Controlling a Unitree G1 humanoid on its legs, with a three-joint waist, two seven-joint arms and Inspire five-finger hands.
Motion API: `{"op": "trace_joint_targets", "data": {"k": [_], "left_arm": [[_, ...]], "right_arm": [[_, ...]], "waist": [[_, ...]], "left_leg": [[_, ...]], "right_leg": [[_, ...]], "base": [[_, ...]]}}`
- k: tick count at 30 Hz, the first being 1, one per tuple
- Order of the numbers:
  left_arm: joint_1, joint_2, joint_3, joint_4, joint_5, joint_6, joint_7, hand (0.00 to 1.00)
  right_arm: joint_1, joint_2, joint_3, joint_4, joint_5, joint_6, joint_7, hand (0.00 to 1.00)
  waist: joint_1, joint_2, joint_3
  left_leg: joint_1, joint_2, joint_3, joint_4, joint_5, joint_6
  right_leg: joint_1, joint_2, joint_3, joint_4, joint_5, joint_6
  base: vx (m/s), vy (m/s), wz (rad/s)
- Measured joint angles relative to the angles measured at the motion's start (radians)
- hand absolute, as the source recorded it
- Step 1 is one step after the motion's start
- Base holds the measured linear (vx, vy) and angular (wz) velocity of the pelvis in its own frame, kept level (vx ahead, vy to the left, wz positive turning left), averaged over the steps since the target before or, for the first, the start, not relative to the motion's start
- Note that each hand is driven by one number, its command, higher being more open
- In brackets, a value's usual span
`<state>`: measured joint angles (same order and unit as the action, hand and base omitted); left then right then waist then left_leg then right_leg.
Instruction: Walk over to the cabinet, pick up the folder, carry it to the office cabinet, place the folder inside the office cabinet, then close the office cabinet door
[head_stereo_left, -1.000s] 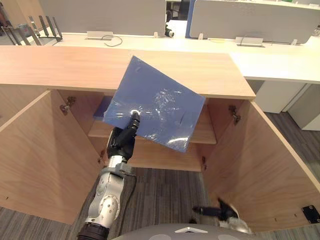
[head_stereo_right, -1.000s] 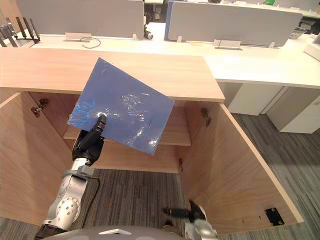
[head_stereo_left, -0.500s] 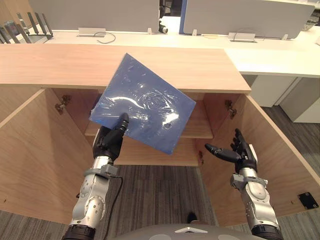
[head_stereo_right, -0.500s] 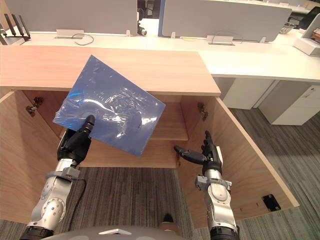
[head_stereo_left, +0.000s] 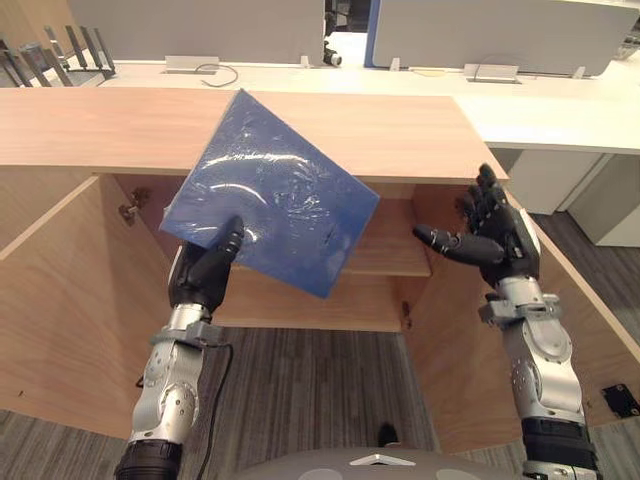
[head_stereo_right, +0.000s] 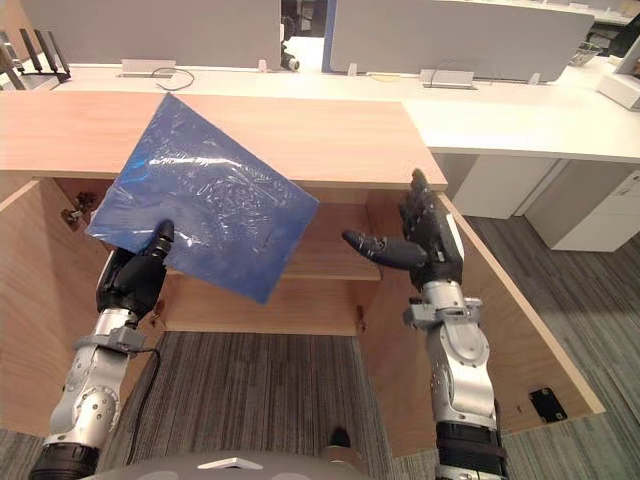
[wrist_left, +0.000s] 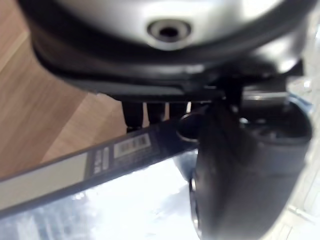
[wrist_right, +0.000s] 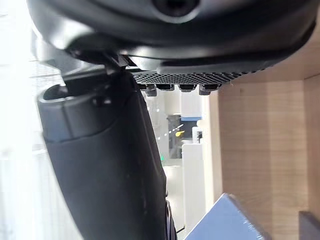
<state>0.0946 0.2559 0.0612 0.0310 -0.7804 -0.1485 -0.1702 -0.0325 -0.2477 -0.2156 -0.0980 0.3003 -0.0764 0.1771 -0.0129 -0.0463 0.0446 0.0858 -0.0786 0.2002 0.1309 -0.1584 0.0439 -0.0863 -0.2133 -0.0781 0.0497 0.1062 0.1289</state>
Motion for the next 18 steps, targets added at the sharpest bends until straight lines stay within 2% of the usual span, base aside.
{"op": "trace_joint_targets", "data": {"k": [11, 14, 18], "left_arm": [[-0.071, 0.023, -0.056, 0.015, 0.001, 0.001, -0.070, 0.00], [-0.114, 0.068, -0.103, 0.064, 0.002, 0.022, -0.109, 0.00], [-0.129, 0.077, -0.127, 0.088, 0.001, 0.034, -0.161, 0.00]], "right_arm": [[-0.172, -0.131, 0.120, 0.008, -0.021, 0.000, 0.062, 1.00], [-0.246, -0.157, 0.195, 0.097, -0.019, 0.002, 0.103, 1.00], [-0.292, -0.174, 0.266, 0.167, -0.024, 0.008, 0.140, 1.00]], "waist": [[0.009, 0.007, 0.000], [0.010, 0.007, 0.000], [0.011, 0.007, 0.000]], "left_leg": [[-0.007, 0.001, -0.007, 0.007, -0.001, -0.002], [-0.007, 0.001, -0.010, 0.009, 0.000, 0.000], [-0.009, 0.000, -0.014, 0.008, 0.001, 0.001]], "right_leg": [[0.001, -0.001, -0.005, -0.001, 0.002, 0.000], [0.003, -0.003, -0.008, 0.000, 0.002, 0.000], [0.003, -0.004, -0.014, 0.001, 0.002, 0.000]], "base": [[0.00, 0.000, 0.00], [-0.02, -0.002, 0.02], [-0.01, -0.002, 0.04]]}}
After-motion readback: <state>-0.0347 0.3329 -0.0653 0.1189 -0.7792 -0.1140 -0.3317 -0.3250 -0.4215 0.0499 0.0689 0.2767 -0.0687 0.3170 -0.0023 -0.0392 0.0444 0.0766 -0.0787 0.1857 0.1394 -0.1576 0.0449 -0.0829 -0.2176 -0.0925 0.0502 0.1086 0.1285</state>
